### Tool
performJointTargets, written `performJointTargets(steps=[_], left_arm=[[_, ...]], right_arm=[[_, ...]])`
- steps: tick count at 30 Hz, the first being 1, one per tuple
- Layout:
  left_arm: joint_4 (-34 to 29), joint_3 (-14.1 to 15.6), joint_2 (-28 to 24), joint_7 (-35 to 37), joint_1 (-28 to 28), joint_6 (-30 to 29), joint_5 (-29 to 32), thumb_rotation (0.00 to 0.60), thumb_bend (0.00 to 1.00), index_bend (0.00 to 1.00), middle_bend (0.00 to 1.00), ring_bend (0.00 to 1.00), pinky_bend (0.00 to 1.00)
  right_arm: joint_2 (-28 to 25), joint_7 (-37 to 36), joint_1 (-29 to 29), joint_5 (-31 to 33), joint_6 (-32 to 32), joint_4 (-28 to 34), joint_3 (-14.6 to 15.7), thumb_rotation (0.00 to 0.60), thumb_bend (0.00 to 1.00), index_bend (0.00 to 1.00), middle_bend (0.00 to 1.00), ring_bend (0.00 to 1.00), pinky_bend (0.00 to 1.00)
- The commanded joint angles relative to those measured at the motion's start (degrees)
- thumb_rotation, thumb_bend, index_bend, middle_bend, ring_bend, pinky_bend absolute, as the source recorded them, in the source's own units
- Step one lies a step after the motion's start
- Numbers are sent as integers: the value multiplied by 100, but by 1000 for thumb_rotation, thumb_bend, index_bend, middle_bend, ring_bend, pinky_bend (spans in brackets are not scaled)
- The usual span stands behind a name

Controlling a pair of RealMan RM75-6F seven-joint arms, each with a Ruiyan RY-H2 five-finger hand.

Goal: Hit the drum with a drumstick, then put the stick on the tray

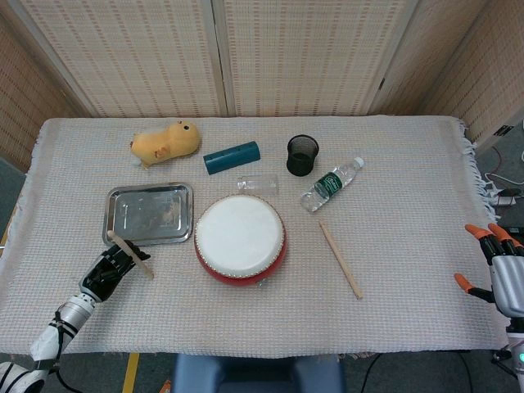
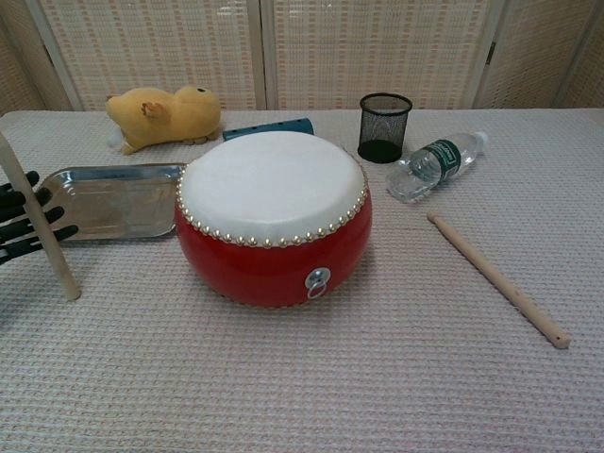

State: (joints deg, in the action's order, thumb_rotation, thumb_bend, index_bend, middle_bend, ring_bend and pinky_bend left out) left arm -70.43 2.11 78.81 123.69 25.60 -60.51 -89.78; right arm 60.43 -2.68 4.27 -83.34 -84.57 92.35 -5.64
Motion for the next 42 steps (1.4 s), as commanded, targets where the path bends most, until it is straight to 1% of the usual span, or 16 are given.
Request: performJointTargets(steps=[1,6,16,24,36,42], left_arm=[[186,115,84,174,-38,-172,-181,600,441,427,445,365,263],[313,159,184,340,4,-285,-265,600,359,397,431,359,260],[185,91,201,160,195,-130,-129,600,299,374,428,359,277],[250,83,237,228,200,-48,5,600,297,385,443,372,288],[564,155,357,704,85,-117,21,600,295,396,451,377,289],[711,198,444,985,43,-227,-53,600,296,425,473,397,304]], right_arm=[[0,3,-1,-1,-3,2,-1,600,180,173,208,81,224],[0,8,2,-14,-10,10,-1,600,179,172,208,81,224],[-16,16,-15,10,-26,27,-4,600,180,173,209,81,224],[-9,24,-20,27,-12,19,1,600,180,173,209,81,224],[-14,71,0,18,8,56,-2,600,180,173,208,81,224],[-17,91,-12,9,-13,85,4,600,180,173,209,81,224]])
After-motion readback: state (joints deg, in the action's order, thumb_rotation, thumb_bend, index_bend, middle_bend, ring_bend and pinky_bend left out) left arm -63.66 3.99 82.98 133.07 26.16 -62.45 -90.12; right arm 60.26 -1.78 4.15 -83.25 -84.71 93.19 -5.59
